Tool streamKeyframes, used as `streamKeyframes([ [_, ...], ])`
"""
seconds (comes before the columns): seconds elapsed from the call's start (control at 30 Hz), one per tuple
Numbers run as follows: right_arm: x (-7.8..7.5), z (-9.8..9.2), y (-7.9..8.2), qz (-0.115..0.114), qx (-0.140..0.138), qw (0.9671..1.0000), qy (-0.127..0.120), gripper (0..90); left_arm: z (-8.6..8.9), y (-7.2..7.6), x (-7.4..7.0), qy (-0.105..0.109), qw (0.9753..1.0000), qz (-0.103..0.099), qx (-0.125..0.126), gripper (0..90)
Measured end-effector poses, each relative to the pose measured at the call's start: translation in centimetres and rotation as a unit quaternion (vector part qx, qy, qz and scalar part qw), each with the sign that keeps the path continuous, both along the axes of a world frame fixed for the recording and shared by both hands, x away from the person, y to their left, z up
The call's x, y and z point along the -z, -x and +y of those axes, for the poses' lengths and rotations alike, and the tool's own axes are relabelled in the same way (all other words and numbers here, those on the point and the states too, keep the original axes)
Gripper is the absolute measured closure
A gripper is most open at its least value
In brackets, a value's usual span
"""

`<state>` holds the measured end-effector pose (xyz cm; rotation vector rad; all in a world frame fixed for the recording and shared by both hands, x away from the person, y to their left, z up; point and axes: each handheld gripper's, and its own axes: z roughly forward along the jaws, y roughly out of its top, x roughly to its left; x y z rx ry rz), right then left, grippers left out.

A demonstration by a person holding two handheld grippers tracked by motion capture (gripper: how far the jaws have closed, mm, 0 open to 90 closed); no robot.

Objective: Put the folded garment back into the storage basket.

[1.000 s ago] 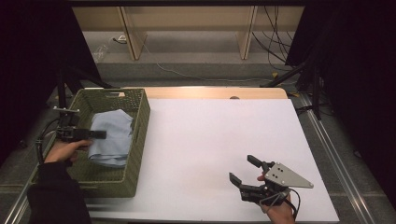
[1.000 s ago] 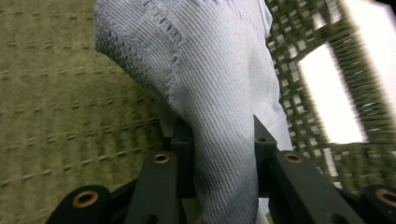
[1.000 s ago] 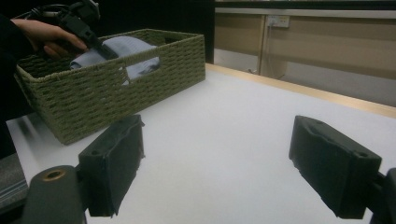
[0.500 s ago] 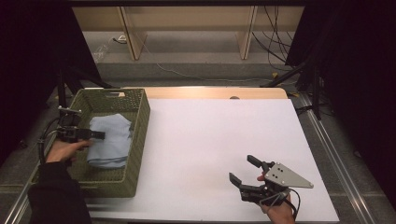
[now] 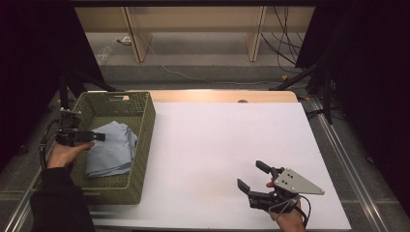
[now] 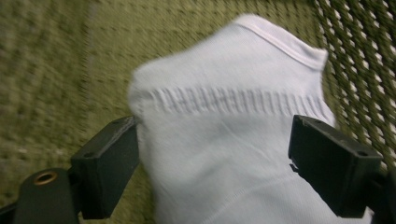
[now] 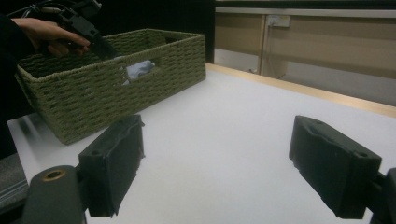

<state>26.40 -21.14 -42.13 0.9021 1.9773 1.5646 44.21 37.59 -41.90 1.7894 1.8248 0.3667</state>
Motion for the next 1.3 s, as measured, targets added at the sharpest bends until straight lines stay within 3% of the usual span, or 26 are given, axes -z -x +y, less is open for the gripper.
streamKeyframes([
  [0.33, 0.0, 0.0, 0.0, -0.001, 0.0, 1.0, 0.0, 18.6, -0.4, 0.5, -1.5, 0.005, 0.9984, -0.056, -0.007, 15.7],
  [0.57, 0.0, 0.0, 0.0, -0.001, 0.0, 1.0, 0.0, 18.6, -0.8, 0.8, -2.5, 0.001, 0.9966, -0.083, -0.005, 15.6],
  [0.7, 0.0, 0.0, 0.0, -0.001, 0.0, 1.0, 0.0, 18.6, -1.3, 1.0, -3.2, 0.018, 0.995, -0.098, -0.006, 15.7],
  [0.8, 0.0, 0.0, 0.0, 0.0, 0.0, 1.0, 0.0, 18.6, -2.0, 1.0, -3.7, 0.046, 0.9923, -0.115, 0.006, 15.5],
  [1.13, 0.0, 0.0, 0.0, 0.0, 0.0, 1.0, 0.0, 18.6, -3.9, 1.1, -4.5, 0.092, 0.9834, -0.151, 0.042, 15.5],
  [1.3, 0.0, 0.0, 0.0, 0.0, 0.0, 1.0, 0.0, 18.6, -5.0, 1.2, -4.7, 0.118, 0.9757, -0.172, 0.067, 15.5],
])
